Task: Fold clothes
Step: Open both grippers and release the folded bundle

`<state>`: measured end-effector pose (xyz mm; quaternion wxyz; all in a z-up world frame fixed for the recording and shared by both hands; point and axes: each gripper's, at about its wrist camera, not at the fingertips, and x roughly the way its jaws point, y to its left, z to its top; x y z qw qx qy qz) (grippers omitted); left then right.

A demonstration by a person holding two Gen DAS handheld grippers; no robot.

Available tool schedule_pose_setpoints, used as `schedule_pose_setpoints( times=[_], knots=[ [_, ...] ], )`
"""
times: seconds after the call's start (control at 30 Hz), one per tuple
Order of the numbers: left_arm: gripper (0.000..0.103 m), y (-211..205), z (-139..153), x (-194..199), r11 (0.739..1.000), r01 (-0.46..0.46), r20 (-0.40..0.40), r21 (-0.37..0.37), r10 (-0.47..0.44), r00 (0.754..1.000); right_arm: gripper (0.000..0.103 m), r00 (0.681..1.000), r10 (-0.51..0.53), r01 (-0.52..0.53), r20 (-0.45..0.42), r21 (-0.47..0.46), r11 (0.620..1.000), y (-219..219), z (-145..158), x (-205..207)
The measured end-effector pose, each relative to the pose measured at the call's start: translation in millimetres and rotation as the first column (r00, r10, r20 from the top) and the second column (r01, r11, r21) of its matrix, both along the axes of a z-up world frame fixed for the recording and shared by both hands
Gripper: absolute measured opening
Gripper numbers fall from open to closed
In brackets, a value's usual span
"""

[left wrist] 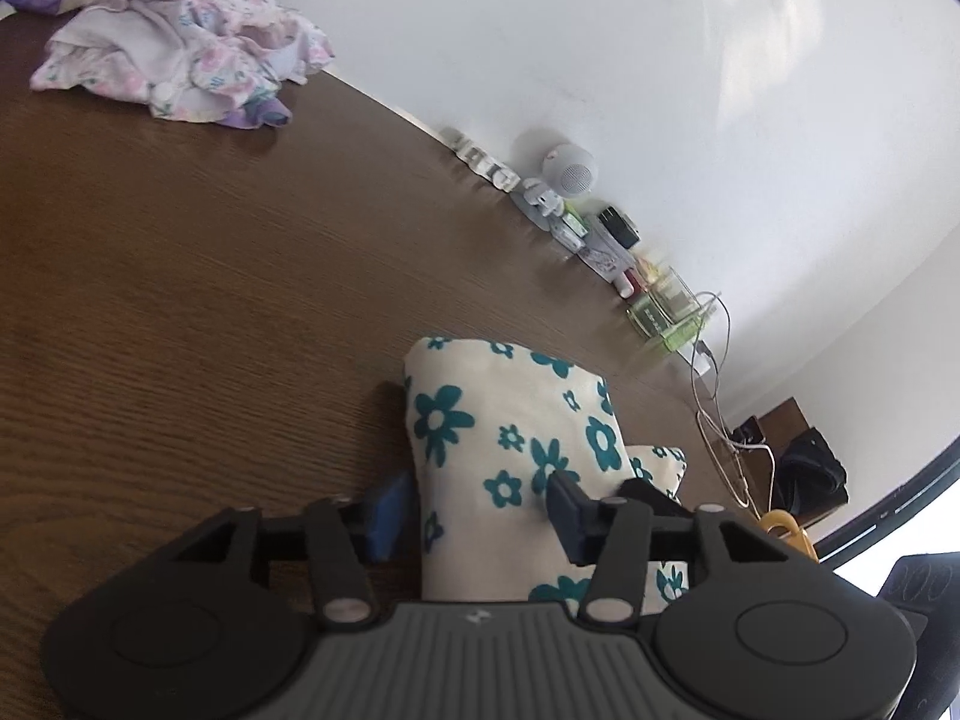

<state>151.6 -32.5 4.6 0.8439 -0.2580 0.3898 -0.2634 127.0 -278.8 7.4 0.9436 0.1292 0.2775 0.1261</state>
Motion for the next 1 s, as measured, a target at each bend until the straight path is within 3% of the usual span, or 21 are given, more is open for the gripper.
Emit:
schedule_pose_setpoints(
  times=[0.07,0.1,0.13,0.2,0.27,0.3,0.33,0.37,0.47,0.5,0.53,0.57,0.6,0.67,0.7,0.73,0.8,0.87,0.9,0.97,1.0],
  knots=[
    [0.049,-1,1,-1,1.000,0.007,0.016,0.009,-0.007,1.000,0.044,1.000,-0.005,0.005,0.003,0.017,1.000,-4,0,-2],
    [0.043,-4,1,-1,1.000,0.021,0.026,0.018,-0.021,0.999,0.042,1.000,-0.007,0.007,0.005,0.026,1.000,-7,0,-3],
    [0.033,-9,0,1,0.999,0.042,0.026,0.025,-0.042,0.999,0.023,1.000,-0.001,0.001,-0.005,0.029,1.000,-5,-3,-1],
    [0.033,-14,1,1,0.998,0.039,0.036,0.040,-0.041,0.999,0.019,0.999,0.015,-0.013,-0.031,0.033,0.999,0,-11,2],
    [0.043,-9,2,-1,0.999,0.035,0.022,0.028,-0.036,0.999,0.023,1.000,0.015,-0.015,-0.017,0.024,1.000,-1,-8,-3],
    [0.056,-6,3,-2,0.999,0.031,0.012,0.023,-0.031,0.999,0.032,1.000,0.011,-0.011,-0.011,0.029,1.000,-4,-5,-8],
    [0.058,-4,6,-8,0.999,0.032,0.027,0.044,-0.033,0.999,0.047,1.000,0.005,-0.005,-0.009,0.034,0.999,-8,-2,-13],
    [0.058,-1,9,-15,0.997,0.033,0.042,0.065,-0.036,0.998,0.051,1.000,-0.002,0.002,-0.008,0.039,0.999,-12,1,-19],
    [0.056,-4,11,-30,0.989,0.059,0.072,0.139,-0.069,0.995,0.052,1.000,-0.001,0.002,-0.006,0.032,0.999,-17,6,-35],
    [0.051,-8,10,-32,0.987,0.078,0.074,0.139,-0.089,0.993,0.051,1.000,0.005,-0.004,-0.017,0.038,0.999,-16,5,-38],
    [0.037,-11,9,-33,0.985,0.098,0.077,0.139,-0.109,0.991,0.043,0.999,0.013,-0.012,-0.033,0.042,0.999,-13,3,-38],
    [0.034,-14,8,-33,0.983,0.102,0.084,0.150,-0.116,0.990,0.034,0.999,0.014,-0.013,-0.044,0.024,1.000,-7,-1,-37],
    [0.033,-16,7,-33,0.981,0.107,0.092,0.160,-0.123,0.988,0.020,0.998,0.012,-0.012,-0.054,0.001,1.000,0,-6,-36],
    [0.034,-15,9,-35,0.983,0.103,0.093,0.149,-0.117,0.989,0.020,0.999,0.007,-0.008,-0.046,-0.011,1.000,3,-9,-37],
    [0.043,-11,9,-37,0.986,0.096,0.085,0.138,-0.108,0.991,0.021,0.999,0.010,-0.010,-0.039,-0.004,1.000,1,-7,-39],
    [0.056,-6,9,-39,0.988,0.088,0.072,0.128,-0.097,0.993,0.032,0.999,0.001,-0.001,-0.038,0.008,1.000,-5,-4,-42],
    [0.059,0,9,-46,0.989,0.083,0.076,0.125,-0.093,0.993,0.054,0.999,-0.014,0.015,-0.040,0.030,0.999,-15,0,-50],
    [0.059,4,8,-50,0.989,0.079,0.076,0.127,-0.089,0.993,0.055,0.999,-0.019,0.021,-0.044,0.047,0.999,-23,2,-58],
    [0.057,4,6,-51,0.988,0.077,0.073,0.131,-0.087,0.994,0.054,0.999,-0.013,0.016,-0.050,0.053,0.998,-22,0,-60],
    [0.036,0,2,-47,0.987,0.106,0.056,0.119,-0.113,0.992,0.025,0.998,0.007,-0.003,-0.066,0.063,0.998,-18,-7,-59],
    [0.032,-2,0,-45,0.986,0.122,0.049,0.112,-0.128,0.991,0.016,0.997,0.021,-0.015,-0.074,0.073,0.997,-15,-11,-56]
  ],
)
